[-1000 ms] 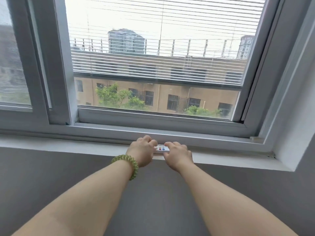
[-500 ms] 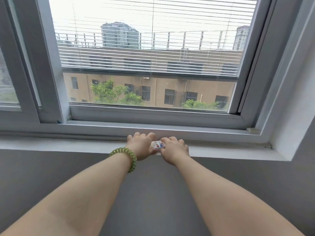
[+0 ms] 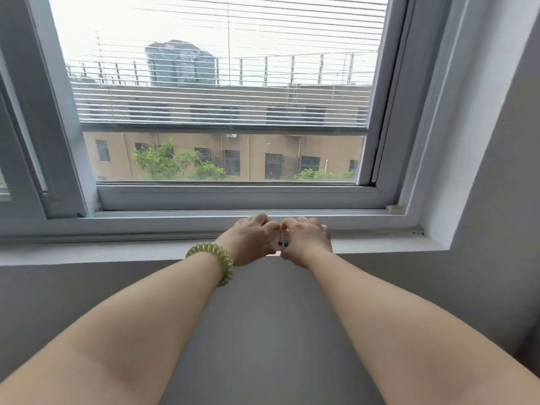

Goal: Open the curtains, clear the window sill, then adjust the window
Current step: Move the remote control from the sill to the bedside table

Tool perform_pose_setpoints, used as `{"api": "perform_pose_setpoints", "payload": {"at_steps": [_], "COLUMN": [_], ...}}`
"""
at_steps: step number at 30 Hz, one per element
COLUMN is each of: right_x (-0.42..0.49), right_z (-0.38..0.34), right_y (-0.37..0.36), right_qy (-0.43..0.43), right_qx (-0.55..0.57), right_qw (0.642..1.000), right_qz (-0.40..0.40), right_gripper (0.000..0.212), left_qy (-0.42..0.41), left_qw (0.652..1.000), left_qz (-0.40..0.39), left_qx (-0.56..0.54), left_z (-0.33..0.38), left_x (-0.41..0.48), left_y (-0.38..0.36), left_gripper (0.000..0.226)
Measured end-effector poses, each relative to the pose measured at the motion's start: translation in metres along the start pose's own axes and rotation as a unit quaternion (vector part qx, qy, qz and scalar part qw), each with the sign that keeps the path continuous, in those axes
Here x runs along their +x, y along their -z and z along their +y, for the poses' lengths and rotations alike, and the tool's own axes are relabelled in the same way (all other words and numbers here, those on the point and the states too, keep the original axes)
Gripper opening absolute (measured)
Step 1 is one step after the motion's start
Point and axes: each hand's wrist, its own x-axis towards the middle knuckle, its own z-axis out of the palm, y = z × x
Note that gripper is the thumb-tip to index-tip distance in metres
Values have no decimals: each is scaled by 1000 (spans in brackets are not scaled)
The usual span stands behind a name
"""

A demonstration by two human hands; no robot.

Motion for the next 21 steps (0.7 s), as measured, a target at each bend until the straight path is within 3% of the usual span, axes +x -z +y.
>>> {"api": "perform_pose_setpoints", "payload": {"at_steps": [10,15,21], "right_x": [-91,-165,-244], "right_z": [130,226,343], "right_y": [46,53,65], "right_qy": [-167,-259,-338], "right_qx": [75,124,129], "right_qw": [982,956,930], "right_qz": [38,57,58], "right_gripper": [52,53,50], "left_qy": [-154,-194,-264], "left_qw": [988,977,959], "left_qz": [-10,-87,-102], "left_qx": [22,-21,-36], "left_z": [161,287,430], "left_x": [39,54,65], "left_y": [9,-13,-49], "left_gripper": [59,64,58]}}
